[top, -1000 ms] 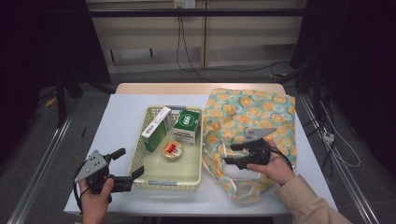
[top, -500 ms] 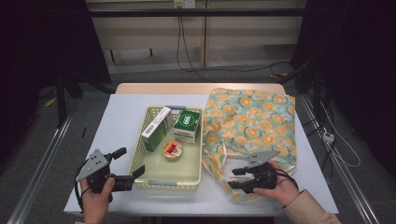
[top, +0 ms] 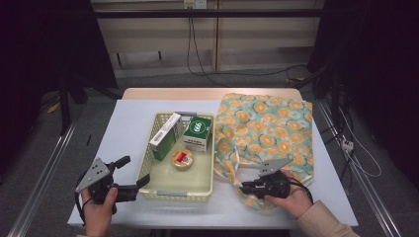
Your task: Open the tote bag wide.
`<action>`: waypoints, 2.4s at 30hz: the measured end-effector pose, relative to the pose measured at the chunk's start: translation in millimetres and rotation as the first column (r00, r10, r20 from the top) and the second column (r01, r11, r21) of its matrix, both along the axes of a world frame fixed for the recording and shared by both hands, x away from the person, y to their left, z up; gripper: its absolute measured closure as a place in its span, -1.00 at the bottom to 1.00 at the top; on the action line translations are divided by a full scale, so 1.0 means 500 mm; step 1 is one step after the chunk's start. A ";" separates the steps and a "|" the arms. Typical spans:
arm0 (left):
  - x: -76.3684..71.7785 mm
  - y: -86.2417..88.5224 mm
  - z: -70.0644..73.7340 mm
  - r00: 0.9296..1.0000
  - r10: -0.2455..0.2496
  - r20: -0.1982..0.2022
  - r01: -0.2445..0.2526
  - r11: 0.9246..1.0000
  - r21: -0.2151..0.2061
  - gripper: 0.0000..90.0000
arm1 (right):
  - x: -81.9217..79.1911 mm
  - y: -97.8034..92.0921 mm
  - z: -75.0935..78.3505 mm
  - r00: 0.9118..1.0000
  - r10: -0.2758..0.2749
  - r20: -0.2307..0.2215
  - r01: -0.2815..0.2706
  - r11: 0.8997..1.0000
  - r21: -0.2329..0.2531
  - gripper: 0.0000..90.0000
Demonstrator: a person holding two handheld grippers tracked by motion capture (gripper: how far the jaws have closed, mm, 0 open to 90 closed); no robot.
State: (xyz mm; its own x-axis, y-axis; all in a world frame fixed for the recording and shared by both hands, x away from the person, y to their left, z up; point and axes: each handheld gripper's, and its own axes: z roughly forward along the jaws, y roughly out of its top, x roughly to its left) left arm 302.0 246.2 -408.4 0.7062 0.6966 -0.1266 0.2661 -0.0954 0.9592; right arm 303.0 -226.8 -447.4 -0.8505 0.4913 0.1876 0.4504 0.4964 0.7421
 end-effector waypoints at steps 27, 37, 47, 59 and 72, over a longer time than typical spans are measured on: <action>0.001 0.003 0.000 1.000 0.002 -0.002 -0.002 1.000 -0.004 -0.91 | -0.004 -0.044 0.025 0.999 -0.035 0.034 0.033 0.998 0.059 0.43; 0.003 -0.002 -0.001 1.000 -0.003 -0.005 0.003 1.000 -0.002 -0.91 | -0.018 -0.056 0.023 0.999 -0.020 0.035 0.017 0.997 0.072 0.28; 0.003 0.002 -0.002 1.000 0.000 -0.004 0.000 1.000 -0.004 -0.91 | -0.011 -0.047 0.013 1.000 0.012 0.026 -0.013 0.999 0.029 0.86; 0.002 0.004 -0.003 1.000 0.006 -0.007 -0.006 1.000 0.003 -0.91 | 0.043 -0.075 0.099 0.996 -0.034 0.083 0.029 0.998 0.058 0.96; 0.002 0.005 -0.007 1.000 0.005 -0.014 -0.005 1.000 0.003 -0.91 | 0.200 -0.141 0.160 0.971 -0.212 0.106 0.210 0.977 0.033 0.97</action>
State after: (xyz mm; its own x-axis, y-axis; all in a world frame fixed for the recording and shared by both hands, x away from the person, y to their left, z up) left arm 303.2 248.9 -411.7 0.7009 0.7004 -0.1350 0.2804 -0.0964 0.9550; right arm 402.8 -297.3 -367.1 -0.7438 0.6588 0.1127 0.4598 0.3820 0.8016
